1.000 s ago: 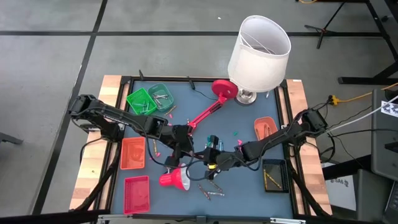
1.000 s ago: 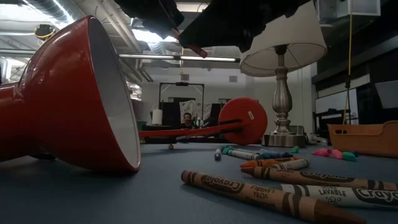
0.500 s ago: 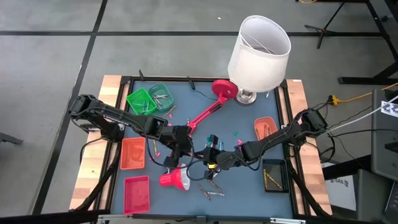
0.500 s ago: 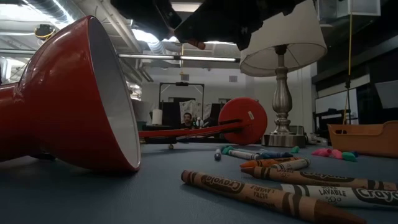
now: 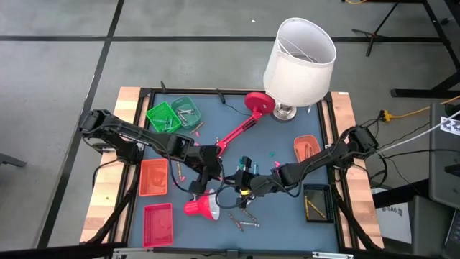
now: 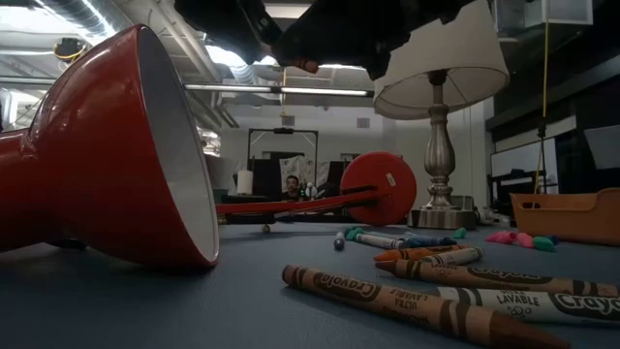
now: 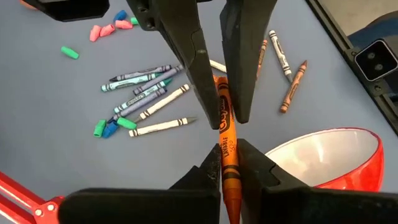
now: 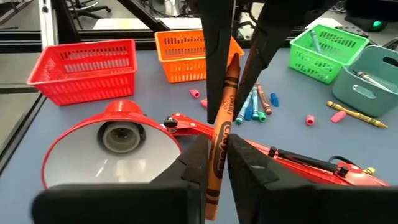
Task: Sort crayons
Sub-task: Put the bottom orange crayon into the red bin
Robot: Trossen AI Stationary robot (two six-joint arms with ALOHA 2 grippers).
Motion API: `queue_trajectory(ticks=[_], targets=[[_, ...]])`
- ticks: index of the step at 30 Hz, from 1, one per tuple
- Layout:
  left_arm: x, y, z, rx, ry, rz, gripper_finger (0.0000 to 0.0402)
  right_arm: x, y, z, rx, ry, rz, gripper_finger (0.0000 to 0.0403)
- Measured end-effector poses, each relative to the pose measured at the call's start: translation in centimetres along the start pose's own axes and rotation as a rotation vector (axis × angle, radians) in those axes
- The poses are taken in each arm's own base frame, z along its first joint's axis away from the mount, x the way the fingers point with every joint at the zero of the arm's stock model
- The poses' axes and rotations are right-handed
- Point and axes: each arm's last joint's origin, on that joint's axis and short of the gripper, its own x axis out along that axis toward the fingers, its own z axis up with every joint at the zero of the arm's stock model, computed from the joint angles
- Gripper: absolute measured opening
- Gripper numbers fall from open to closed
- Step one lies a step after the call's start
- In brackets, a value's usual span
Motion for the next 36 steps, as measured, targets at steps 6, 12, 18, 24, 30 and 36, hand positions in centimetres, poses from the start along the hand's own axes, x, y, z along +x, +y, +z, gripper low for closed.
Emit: queue_trajectory(ticks=[6,12,18,24,30,36], targets=[[0.0,0.0,0.0,-0.057,0.001,-0.027,0.0010,0.0,0.1,0.0,0.000,0.003,0.016,0.0125],[-0.1,-0.7,-1.0,-0.185,0.112,-0.149,0.0010,0.0,0.3,-0.3,-0.011,0.047,0.086,0.0181],[-0.6,-2.5,-3.0,-0.323,0.355,-0.279,0.0010,-0.2,0.6,-1.1,-0.028,0.153,0.250,0.0197],[-1.3,-5.8,-4.3,-0.416,0.564,-0.346,0.0010,-0.3,0.7,-1.6,-0.038,0.209,0.298,0.0198],[-1.6,-9.1,-4.8,-0.405,0.624,-0.349,0.0010,-0.3,0.6,-1.7,-0.042,0.222,0.295,0.0198],[-2.1,-12.1,-5.5,-0.416,0.671,-0.332,0.0010,-0.3,0.6,-1.7,-0.042,0.225,0.294,0.0198]])
